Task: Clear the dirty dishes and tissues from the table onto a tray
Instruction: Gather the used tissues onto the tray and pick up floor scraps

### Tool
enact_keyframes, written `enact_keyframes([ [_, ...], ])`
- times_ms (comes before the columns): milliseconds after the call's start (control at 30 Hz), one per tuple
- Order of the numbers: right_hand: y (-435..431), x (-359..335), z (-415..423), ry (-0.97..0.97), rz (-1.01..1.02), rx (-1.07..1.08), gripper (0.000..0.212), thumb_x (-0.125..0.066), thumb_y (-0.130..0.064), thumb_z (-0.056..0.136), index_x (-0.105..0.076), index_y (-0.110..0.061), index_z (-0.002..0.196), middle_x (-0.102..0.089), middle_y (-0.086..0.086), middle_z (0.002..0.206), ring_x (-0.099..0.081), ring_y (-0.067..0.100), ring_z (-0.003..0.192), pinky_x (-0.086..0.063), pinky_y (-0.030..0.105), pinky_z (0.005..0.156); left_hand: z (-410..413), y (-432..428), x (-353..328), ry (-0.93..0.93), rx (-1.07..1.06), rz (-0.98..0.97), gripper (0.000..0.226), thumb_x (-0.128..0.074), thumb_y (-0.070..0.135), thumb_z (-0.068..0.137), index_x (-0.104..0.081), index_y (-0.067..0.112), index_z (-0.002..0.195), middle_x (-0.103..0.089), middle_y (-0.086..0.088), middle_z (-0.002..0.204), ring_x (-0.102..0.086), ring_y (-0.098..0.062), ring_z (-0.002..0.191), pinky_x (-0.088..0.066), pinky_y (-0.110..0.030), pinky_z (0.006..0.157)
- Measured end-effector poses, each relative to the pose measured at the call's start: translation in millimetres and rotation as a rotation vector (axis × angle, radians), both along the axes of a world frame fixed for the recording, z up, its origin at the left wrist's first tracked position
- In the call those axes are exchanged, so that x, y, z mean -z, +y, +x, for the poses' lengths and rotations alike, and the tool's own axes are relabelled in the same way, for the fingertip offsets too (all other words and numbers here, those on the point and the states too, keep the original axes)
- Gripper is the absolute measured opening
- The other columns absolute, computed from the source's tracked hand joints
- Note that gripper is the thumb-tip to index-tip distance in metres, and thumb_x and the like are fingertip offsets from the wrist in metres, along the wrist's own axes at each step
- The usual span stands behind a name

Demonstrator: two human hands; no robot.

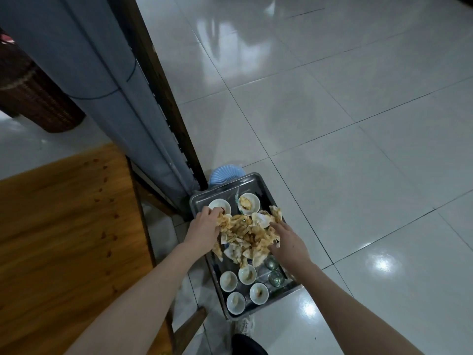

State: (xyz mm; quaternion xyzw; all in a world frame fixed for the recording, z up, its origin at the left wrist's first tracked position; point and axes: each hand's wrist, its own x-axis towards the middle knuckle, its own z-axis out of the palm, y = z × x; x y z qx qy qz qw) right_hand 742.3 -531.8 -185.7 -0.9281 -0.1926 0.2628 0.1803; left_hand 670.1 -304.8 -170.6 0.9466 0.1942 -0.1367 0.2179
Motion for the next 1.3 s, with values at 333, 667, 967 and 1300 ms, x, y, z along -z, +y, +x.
enact_keyframes([
  [333,-10,-2,4,-0.065,-0.015,-0.059,0.054,-0.059,-0.026,0.089,-0.041,-0.026,0.14,-0.041,-0.002,0.146,-0.043,0.02,0.127,-0.037,0.033,0.103,11,-19,5,0.015,0.016,-0.097,0.047,-0.054,0.019,0.095,-0.037,0.026,0.138,-0.041,-0.003,0.127,-0.046,-0.026,0.115,-0.043,-0.04,0.093],
  [667,-12,-4,4,-0.084,-0.026,-0.084,0.053,-0.057,-0.027,0.09,-0.041,-0.026,0.14,-0.043,-0.003,0.144,-0.044,0.02,0.126,-0.037,0.034,0.103,-4,-19,5,0.149,0.036,-0.192,0.077,-0.06,0.033,0.092,-0.011,0.033,0.152,-0.009,0.004,0.159,-0.024,-0.028,0.141,-0.031,-0.053,0.107],
  [967,9,-21,-21,-0.114,-0.001,-0.149,0.054,-0.057,-0.024,0.09,-0.04,-0.022,0.141,-0.044,-0.001,0.142,-0.045,0.022,0.124,-0.04,0.035,0.101,-47,2,-15,0.087,-0.051,-0.135,0.073,-0.057,0.033,0.094,-0.014,0.028,0.152,-0.015,-0.002,0.158,-0.027,-0.028,0.14,-0.03,-0.048,0.111],
  [1300,3,-43,-91,-0.197,0.079,-0.087,0.054,-0.057,-0.013,0.086,-0.044,-0.019,0.139,-0.051,0.001,0.136,-0.049,0.024,0.117,-0.039,0.032,0.096,-114,-2,-33,-0.046,-0.04,-0.058,0.056,-0.047,0.026,0.098,-0.024,0.024,0.149,-0.029,-0.002,0.151,-0.038,-0.027,0.13,-0.037,-0.042,0.106],
])
